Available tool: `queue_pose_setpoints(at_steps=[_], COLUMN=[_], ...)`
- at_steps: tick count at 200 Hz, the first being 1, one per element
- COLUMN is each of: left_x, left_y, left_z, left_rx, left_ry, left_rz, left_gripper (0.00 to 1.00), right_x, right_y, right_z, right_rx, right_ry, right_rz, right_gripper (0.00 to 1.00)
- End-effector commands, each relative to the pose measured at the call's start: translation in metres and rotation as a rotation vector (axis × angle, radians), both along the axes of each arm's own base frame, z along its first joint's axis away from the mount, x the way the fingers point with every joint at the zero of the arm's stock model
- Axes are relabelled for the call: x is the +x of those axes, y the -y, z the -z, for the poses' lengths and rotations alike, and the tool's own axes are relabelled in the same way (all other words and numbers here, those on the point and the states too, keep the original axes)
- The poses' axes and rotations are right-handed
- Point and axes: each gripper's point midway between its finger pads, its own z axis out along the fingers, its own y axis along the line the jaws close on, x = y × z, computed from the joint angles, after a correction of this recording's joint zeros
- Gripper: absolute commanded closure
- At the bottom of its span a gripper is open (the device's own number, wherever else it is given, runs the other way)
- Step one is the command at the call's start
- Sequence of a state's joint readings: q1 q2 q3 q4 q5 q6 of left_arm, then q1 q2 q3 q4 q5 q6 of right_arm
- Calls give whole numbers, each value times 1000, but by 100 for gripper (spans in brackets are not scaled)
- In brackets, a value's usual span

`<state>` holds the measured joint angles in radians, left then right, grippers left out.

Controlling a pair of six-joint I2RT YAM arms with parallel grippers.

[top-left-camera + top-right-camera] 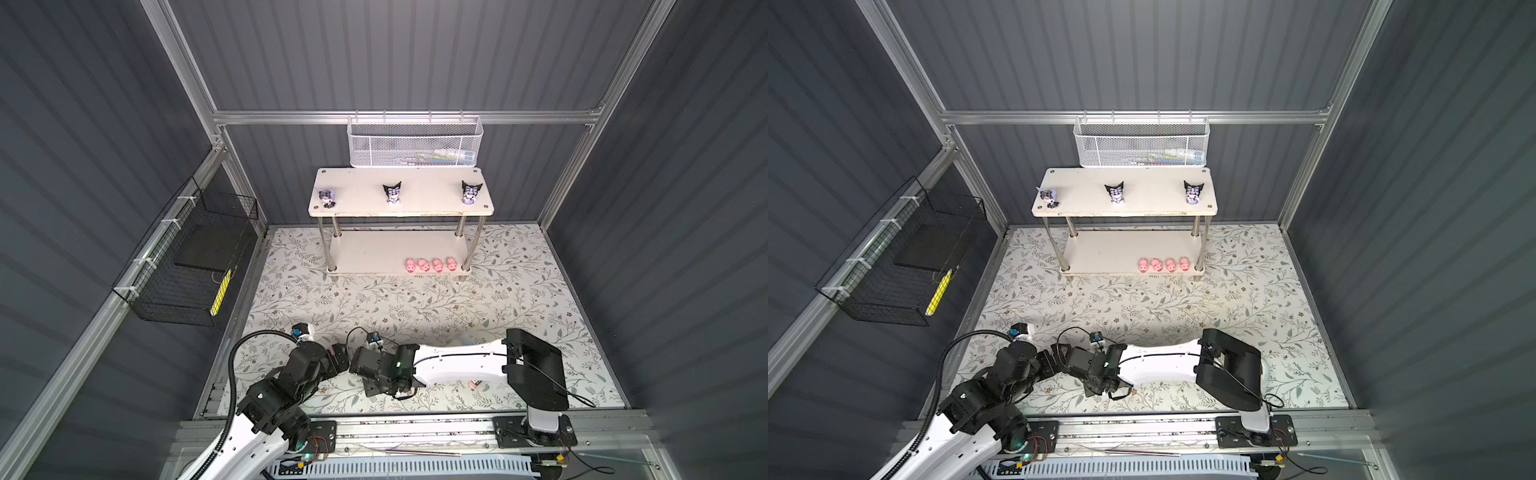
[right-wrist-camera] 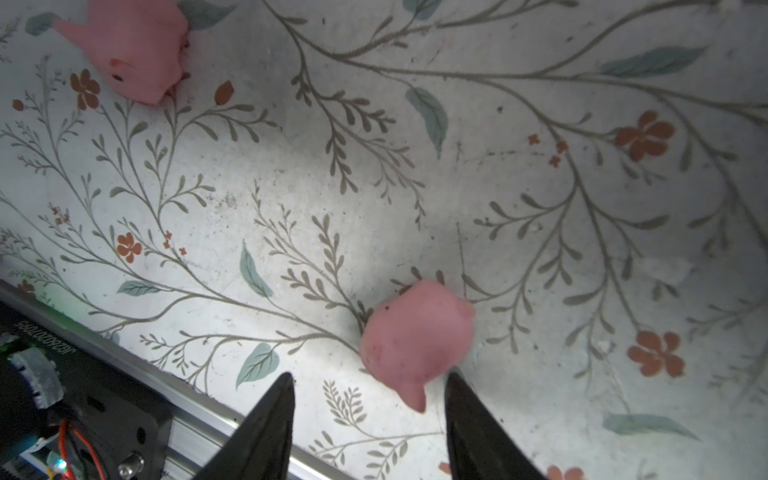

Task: Place and organize the plastic toys onto the shelf
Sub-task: 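Close the right gripper on the pink pig near the left gripper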

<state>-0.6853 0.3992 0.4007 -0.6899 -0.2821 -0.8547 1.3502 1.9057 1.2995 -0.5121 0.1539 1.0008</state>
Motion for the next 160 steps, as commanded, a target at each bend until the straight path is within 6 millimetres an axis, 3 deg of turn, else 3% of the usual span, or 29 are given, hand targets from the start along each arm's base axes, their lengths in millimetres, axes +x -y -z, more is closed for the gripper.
queue_pose_setpoints(at_steps=[1,90,160], left_x=[-1,-1,3], left_y=[-6,-6,-8], left_z=[5,5,5], left_rx=[15,14,35], left_ry=[-12,-8,-3], left_rz=[-25,-27,-42], left_gripper=[0,0,0], right_x=[2,10,19], right_y=[12,-6,-3], right_z=[1,14,24], right_rx=[-63,-18,-60], right_ry=[18,-2,-15], right_rz=[49,34,37], right_gripper=[41,41,57])
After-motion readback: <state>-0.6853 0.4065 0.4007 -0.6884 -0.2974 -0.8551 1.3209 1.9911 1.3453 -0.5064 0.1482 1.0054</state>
